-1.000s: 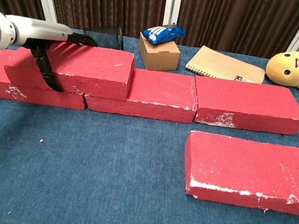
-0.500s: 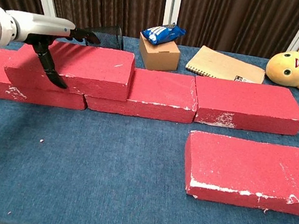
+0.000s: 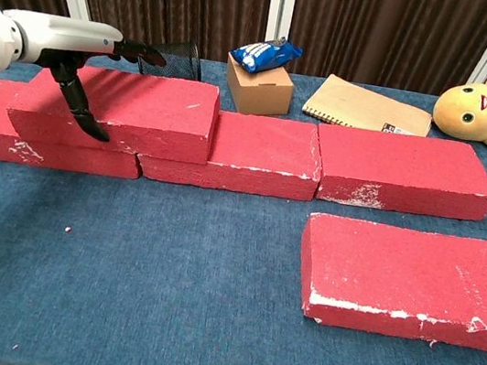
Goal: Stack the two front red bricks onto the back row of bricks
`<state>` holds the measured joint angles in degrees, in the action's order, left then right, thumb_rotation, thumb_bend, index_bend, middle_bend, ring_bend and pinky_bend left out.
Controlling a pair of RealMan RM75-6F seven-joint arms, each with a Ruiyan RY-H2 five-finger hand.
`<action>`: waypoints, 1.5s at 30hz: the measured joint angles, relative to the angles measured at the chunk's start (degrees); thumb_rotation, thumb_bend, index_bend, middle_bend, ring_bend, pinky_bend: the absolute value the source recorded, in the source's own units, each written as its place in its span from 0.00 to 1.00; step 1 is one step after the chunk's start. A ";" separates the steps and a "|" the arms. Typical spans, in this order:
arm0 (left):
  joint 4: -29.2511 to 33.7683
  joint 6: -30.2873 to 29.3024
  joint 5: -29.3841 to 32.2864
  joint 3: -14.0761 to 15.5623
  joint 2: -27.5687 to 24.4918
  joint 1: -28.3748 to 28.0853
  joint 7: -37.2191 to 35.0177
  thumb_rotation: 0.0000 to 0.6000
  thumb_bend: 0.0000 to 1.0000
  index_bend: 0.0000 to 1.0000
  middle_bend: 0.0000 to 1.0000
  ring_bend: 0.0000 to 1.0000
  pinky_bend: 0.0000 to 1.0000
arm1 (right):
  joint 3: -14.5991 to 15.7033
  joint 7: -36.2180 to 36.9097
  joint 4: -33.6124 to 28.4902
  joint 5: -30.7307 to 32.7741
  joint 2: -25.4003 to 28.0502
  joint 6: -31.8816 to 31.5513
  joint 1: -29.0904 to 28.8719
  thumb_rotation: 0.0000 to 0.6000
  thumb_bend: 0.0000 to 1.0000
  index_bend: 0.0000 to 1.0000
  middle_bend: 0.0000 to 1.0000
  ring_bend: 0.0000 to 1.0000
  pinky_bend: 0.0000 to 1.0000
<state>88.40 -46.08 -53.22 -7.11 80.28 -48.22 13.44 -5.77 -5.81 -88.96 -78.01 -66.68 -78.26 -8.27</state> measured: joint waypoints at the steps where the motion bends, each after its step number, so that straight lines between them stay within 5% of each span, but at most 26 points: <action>1: 0.46 -0.28 -0.22 0.01 -0.24 0.13 0.00 1.00 0.05 0.01 0.00 0.00 0.00 | -0.01 0.02 -0.09 -0.05 0.07 -0.08 0.02 1.00 0.09 0.00 0.00 0.00 0.00; 10: 10.62 -6.44 -3.10 1.10 -7.53 3.50 1.39 1.00 0.03 0.01 0.00 0.00 0.00 | 0.88 0.52 -1.22 -2.47 1.87 0.30 -0.24 1.00 0.08 0.00 0.00 0.00 0.00; 19: 18.48 -24.45 -13.86 6.03 -17.42 16.10 1.17 1.00 0.00 0.01 0.00 0.00 0.00 | 1.94 0.23 -3.19 -6.72 2.20 -0.01 -1.12 1.00 0.01 0.00 0.00 0.00 0.00; 26: 16.02 -31.80 -21.55 11.43 -21.39 26.48 -4.99 1.00 0.00 0.01 0.00 0.00 0.00 | 3.59 -2.30 -8.11 -9.54 2.48 4.17 -3.58 1.00 0.00 0.00 0.00 0.00 0.00; 45: 6.63 -34.97 -30.05 12.62 -19.44 34.48 -18.00 1.00 0.00 0.01 0.00 0.00 0.00 | 7.56 -11.32 -13.97 -3.89 -2.32 18.89 -9.53 1.00 0.00 0.00 0.00 0.00 0.00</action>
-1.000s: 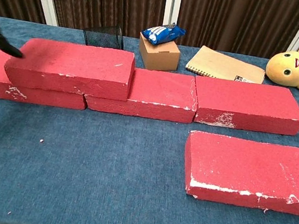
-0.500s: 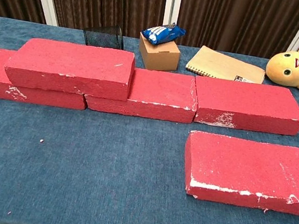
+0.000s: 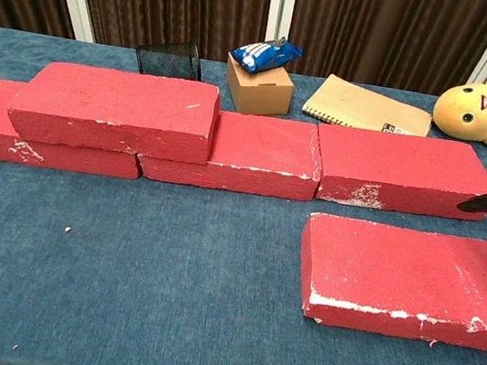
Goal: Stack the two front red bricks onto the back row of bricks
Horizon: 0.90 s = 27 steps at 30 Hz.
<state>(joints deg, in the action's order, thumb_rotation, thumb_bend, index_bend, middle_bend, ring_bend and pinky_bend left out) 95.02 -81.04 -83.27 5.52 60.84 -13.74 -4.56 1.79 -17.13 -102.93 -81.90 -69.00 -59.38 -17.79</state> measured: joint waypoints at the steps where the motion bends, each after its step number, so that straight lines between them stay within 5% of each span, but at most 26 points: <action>1: -0.12 0.20 -0.01 -0.13 -0.02 0.08 -0.13 1.00 0.00 0.01 0.00 0.00 0.00 | 0.00 -0.05 0.03 0.20 -0.16 0.22 -0.14 1.00 0.00 0.00 0.00 0.00 0.00; 15: -1.18 3.29 -0.13 -1.14 -0.37 1.09 -0.87 1.00 0.00 0.01 0.00 0.00 0.00 | -1.81 -3.92 1.89 7.39 -5.63 3.54 -3.39 1.00 0.00 0.00 0.00 0.00 0.00; 27: -1.15 3.83 -1.13 -2.00 -1.32 1.95 -3.05 1.00 0.00 0.01 0.00 0.00 0.00 | -1.46 -1.89 1.21 8.02 -5.05 4.30 -4.41 1.00 0.00 0.00 0.00 0.00 0.00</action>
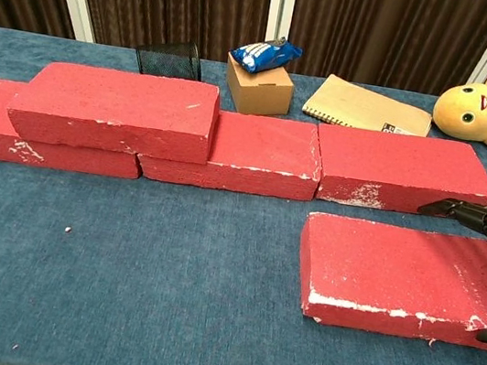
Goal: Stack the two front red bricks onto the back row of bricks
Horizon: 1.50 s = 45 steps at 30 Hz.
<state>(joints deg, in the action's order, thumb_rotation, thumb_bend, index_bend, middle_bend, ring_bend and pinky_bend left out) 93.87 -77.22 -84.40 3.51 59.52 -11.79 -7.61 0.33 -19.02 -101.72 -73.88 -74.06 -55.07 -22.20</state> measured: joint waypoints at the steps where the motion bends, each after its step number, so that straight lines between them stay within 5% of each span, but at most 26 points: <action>1: -0.08 0.10 -0.01 -0.05 0.02 0.03 0.06 1.00 0.00 0.01 0.00 0.00 0.00 | -0.05 0.19 0.19 0.33 -0.13 0.49 -0.29 1.00 0.00 0.00 0.00 0.00 0.00; 16: -1.89 1.31 0.46 -1.03 0.20 0.61 -1.19 1.00 0.00 0.01 0.00 0.00 0.00 | -0.97 4.88 4.76 2.26 -3.23 6.42 -4.75 1.00 0.00 0.00 0.01 0.00 0.00; 23: -2.51 1.58 0.05 -1.36 0.30 0.84 -2.04 1.00 0.00 0.01 0.00 0.00 0.00 | -0.68 7.66 6.49 -0.92 -4.25 4.46 -4.76 1.00 0.00 0.00 0.27 0.13 0.00; 35: -1.93 1.70 -0.30 -1.66 0.06 1.20 -2.09 1.00 0.00 0.01 0.00 0.00 0.00 | -0.82 10.14 5.37 -4.23 -2.42 1.17 -4.53 1.00 0.00 0.00 0.32 0.19 0.00; 45: -1.08 2.37 -0.40 -1.84 -0.80 1.27 -3.46 1.00 0.00 0.01 0.00 0.00 0.00 | -7.24 12.43 2.49 -5.85 5.64 1.19 -9.60 1.00 0.00 0.00 0.30 0.19 0.00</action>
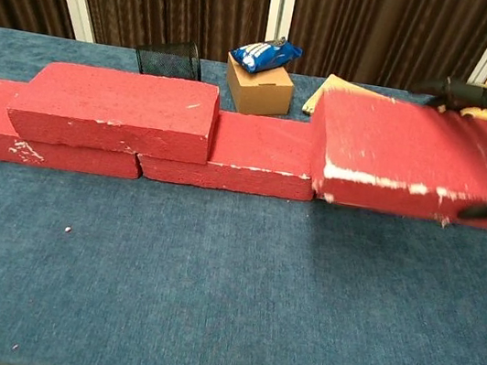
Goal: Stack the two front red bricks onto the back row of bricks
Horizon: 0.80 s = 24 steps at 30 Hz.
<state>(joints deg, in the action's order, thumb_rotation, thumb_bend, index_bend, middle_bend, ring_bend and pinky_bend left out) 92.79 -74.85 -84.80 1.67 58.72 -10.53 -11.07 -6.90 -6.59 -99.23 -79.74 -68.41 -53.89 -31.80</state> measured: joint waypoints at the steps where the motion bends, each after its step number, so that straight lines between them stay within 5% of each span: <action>1: 0.00 0.08 0.04 -0.04 -0.03 -0.02 -0.12 1.00 0.00 0.01 0.00 0.00 0.00 | -0.63 -0.07 0.38 0.28 0.30 0.81 -0.93 1.00 0.00 0.00 0.30 0.19 0.00; 11: -0.83 1.64 0.66 -0.65 0.30 -0.63 -2.11 1.00 0.00 0.01 0.00 0.00 0.00 | -4.54 1.52 10.93 4.34 -0.92 13.38 -11.70 1.00 0.00 0.00 0.29 0.19 0.00; 24: -1.94 0.31 -0.29 -0.61 1.08 0.06 -1.83 1.00 0.00 0.01 0.00 0.00 0.00 | -5.65 2.42 18.70 11.25 -8.99 19.13 -18.59 1.00 0.00 0.00 0.29 0.19 0.00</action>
<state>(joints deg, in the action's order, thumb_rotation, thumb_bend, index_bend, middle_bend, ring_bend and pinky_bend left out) 90.85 -74.54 -85.09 1.06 59.80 -10.47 -12.90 -12.56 -4.17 -80.53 -68.49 -77.41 -34.75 -50.39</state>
